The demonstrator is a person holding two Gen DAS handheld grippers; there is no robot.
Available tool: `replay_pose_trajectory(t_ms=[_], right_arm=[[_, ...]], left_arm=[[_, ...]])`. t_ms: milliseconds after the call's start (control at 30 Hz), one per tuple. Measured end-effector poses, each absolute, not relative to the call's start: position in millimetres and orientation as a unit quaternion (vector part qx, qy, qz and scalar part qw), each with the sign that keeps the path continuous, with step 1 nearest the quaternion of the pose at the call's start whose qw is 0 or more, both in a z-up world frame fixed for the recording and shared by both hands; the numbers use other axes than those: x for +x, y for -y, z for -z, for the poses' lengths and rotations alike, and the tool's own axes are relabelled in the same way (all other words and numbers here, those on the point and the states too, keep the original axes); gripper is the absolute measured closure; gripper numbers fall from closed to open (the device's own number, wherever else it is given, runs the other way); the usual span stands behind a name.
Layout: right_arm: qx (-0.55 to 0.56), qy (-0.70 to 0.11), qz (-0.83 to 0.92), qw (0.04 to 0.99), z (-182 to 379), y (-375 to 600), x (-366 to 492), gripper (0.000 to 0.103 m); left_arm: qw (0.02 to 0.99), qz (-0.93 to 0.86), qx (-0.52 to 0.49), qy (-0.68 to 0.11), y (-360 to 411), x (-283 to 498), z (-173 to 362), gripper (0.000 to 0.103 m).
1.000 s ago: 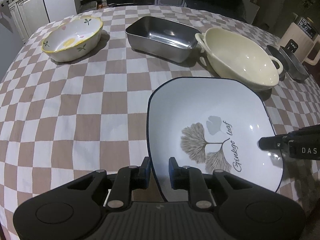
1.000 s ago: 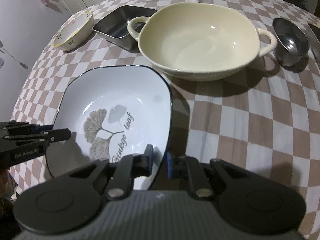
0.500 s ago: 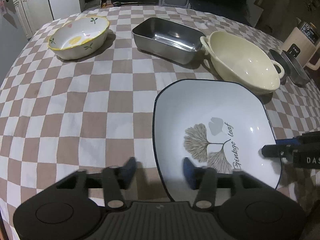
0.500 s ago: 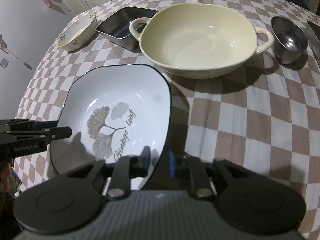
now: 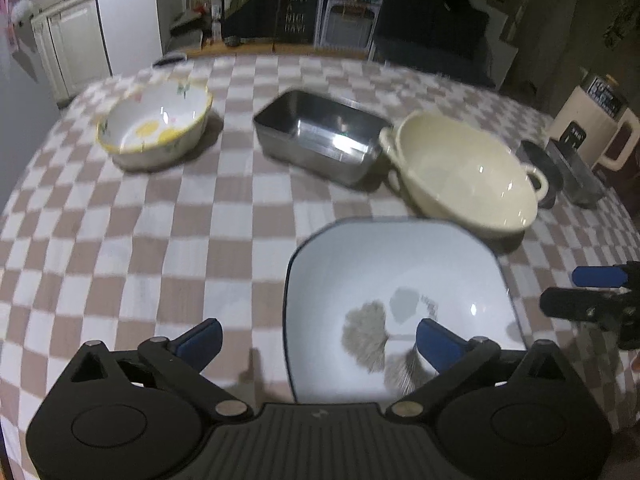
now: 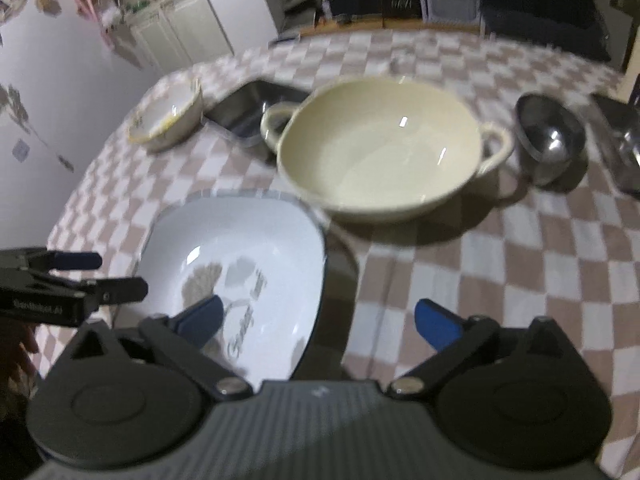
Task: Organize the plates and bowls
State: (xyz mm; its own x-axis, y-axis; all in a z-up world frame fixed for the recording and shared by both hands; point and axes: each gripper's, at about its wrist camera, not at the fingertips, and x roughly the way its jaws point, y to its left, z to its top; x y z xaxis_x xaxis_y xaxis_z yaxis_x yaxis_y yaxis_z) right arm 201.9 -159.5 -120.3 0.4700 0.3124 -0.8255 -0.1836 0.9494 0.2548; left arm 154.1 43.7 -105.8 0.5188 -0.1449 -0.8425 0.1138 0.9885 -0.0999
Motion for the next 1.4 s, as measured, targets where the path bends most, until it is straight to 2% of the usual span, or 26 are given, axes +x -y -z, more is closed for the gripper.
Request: replay_pose_trajectory(t_ms=[233, 533, 667, 800, 967, 1067, 1100, 1233, 1333, 1400], right_arm=[[0.105, -0.431, -0.133, 0.886, 103, 205, 211, 0.000], [0.125, -0.423, -0.073, 0.895, 105, 264, 240, 0.000], [0.157, -0.429, -0.048, 0.888, 111, 291, 254, 0.000], [0.169, -0.437, -0.037, 0.883, 119, 297, 267, 0.019], [0.209, -0.439, -0.035, 0.873, 128, 295, 285, 0.031], [0.233, -0.436, -0.020, 0.869, 132, 295, 297, 0.031], [0.241, -0.437, -0.023, 0.866, 134, 295, 301, 0.032], [0.238, -0.448, -0.028, 0.861, 141, 285, 309, 0.045], [0.224, -0.457, -0.029, 0.860, 143, 277, 312, 0.050], [0.218, -0.458, -0.031, 0.861, 143, 276, 314, 0.052]], left_arm=[[0.903, 0.094, -0.011, -0.419, -25, 164, 88, 0.000], [0.917, 0.135, 0.011, -0.375, 3, 192, 82, 0.000], [0.914, 0.148, -0.001, -0.378, 13, 212, 85, 0.000], [0.906, 0.147, -0.024, -0.395, 19, 237, 90, 0.000], [0.905, 0.137, -0.058, -0.399, 15, 259, 96, 0.002], [0.889, 0.149, -0.093, -0.423, 11, 263, 103, 0.014], [0.879, 0.161, -0.104, -0.437, 10, 266, 107, 0.022], [0.858, 0.171, -0.121, -0.470, 14, 271, 120, 0.038], [0.846, 0.172, -0.119, -0.491, 21, 277, 131, 0.044], [0.844, 0.171, -0.115, -0.495, 24, 281, 134, 0.045]])
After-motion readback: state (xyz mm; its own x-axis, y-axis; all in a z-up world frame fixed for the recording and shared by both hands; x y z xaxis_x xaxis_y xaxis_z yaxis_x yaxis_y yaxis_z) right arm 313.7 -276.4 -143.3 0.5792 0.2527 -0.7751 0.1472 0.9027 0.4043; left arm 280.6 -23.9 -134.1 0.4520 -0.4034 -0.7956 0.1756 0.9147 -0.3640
